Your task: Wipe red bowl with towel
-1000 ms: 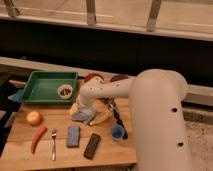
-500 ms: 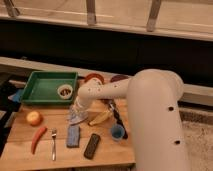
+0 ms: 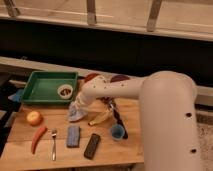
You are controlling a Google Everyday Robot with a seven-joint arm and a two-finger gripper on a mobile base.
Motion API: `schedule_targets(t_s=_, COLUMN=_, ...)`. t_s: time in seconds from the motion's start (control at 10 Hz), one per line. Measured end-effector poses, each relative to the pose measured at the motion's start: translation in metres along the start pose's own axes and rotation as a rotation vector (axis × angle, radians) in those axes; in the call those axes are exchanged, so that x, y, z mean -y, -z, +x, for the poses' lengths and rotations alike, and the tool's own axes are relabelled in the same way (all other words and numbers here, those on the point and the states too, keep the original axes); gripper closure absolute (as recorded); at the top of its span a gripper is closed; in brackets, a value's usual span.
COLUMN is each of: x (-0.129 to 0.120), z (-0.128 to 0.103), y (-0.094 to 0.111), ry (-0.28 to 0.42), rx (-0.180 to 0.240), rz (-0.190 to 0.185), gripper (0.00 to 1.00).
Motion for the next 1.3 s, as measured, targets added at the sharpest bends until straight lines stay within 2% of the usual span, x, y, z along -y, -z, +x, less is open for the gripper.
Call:
schedule_targets(t_s=0.2, x=-0.006, z=-0.024, y=0.037, ry=0.007, rx=0.081, rz=-0.056, gripper=1.0)
schedule_targets(t_s=0.4, x=-0.002, z=-0.043, y=0.059, ry=0.007, rx=0.136, rz=-0.072, gripper=1.0)
schedule_targets(t_s=0.7, x=0.03, z=-0.078, y=0.082, ry=-0.005, rx=0.179, rz=-0.052, gripper=1.0)
schedule_targets(t_s=1.0, x=0.077, z=-0.124, y=0.111, ry=-0.037, rx=0.223, rz=-0.015, gripper=1.0)
schedule_targets(t_s=1.1, x=0.09, z=-0.132, y=0.12, ry=-0.049, rx=0.232, rz=-0.003, gripper=1.0)
schedule_targets(t_s=1.3, x=0.093, z=-0.136, y=0.123, ry=-0.05, rx=0.235, rz=0.0, gripper=1.0)
